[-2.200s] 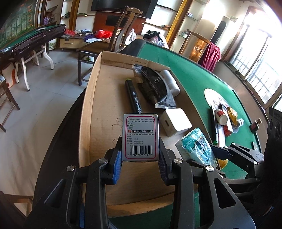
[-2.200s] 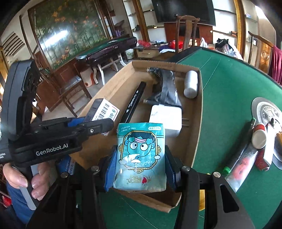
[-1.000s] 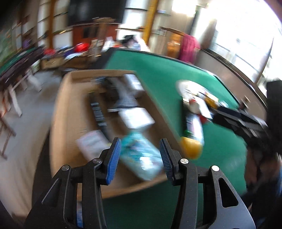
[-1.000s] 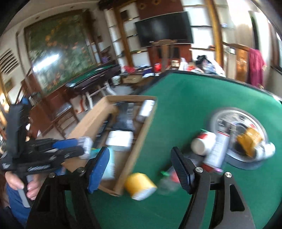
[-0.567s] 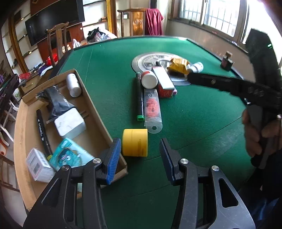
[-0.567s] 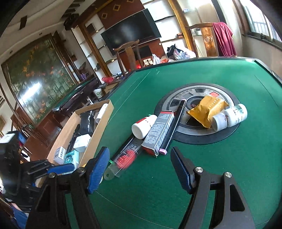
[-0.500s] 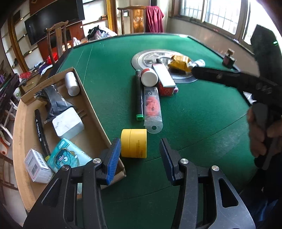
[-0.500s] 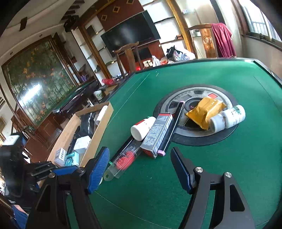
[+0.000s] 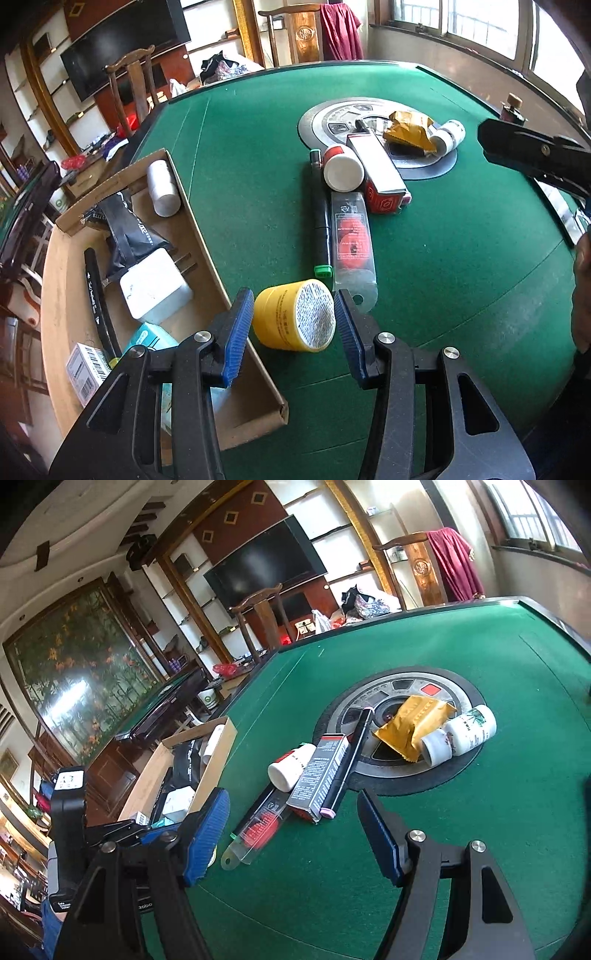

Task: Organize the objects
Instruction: 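Grasp the yellow round tin with the left tool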

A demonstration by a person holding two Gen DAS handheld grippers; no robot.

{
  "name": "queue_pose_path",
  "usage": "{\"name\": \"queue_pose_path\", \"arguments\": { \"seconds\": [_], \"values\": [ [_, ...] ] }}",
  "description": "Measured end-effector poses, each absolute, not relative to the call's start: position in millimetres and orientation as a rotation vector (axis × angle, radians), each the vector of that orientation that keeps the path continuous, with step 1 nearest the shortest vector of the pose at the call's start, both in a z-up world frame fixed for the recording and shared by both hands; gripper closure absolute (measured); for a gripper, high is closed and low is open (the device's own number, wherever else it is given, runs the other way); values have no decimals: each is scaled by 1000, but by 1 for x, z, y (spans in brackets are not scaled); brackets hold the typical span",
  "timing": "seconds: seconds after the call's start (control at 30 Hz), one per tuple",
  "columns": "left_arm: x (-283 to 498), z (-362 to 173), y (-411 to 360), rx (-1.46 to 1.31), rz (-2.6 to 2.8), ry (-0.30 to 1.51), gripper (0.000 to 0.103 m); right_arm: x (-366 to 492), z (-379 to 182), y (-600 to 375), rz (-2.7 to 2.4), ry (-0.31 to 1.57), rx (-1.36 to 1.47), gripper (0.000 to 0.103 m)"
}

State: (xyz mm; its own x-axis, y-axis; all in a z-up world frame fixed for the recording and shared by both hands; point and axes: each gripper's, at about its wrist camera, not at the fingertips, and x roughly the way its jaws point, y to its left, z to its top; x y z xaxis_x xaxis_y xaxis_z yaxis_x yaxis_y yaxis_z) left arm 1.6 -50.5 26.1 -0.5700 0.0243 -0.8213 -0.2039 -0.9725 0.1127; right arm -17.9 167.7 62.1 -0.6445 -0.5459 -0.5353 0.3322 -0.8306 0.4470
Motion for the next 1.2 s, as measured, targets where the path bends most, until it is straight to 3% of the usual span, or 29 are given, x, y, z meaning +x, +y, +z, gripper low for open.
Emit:
{"name": "queue_pose_path", "arguments": {
  "seconds": [0.47,0.7,1.1,1.17,1.2],
  "values": [
    [11,24,-14,-1327,2607,347,58,-22,61,179,-2448,-479,937,31],
    [22,22,0,-1281,2542,386,53,-23,61,183,-2452,-492,937,31],
    [16,8,4,-1311,2533,286,52,-23,60,184,-2456,-495,937,31],
    [16,9,0,-1302,2552,259,64,-23,60,186,-2462,-501,938,31],
    [14,9,-2,-1308,2556,236,63,-24,60,187,-2463,-502,941,31]
  ]
}}
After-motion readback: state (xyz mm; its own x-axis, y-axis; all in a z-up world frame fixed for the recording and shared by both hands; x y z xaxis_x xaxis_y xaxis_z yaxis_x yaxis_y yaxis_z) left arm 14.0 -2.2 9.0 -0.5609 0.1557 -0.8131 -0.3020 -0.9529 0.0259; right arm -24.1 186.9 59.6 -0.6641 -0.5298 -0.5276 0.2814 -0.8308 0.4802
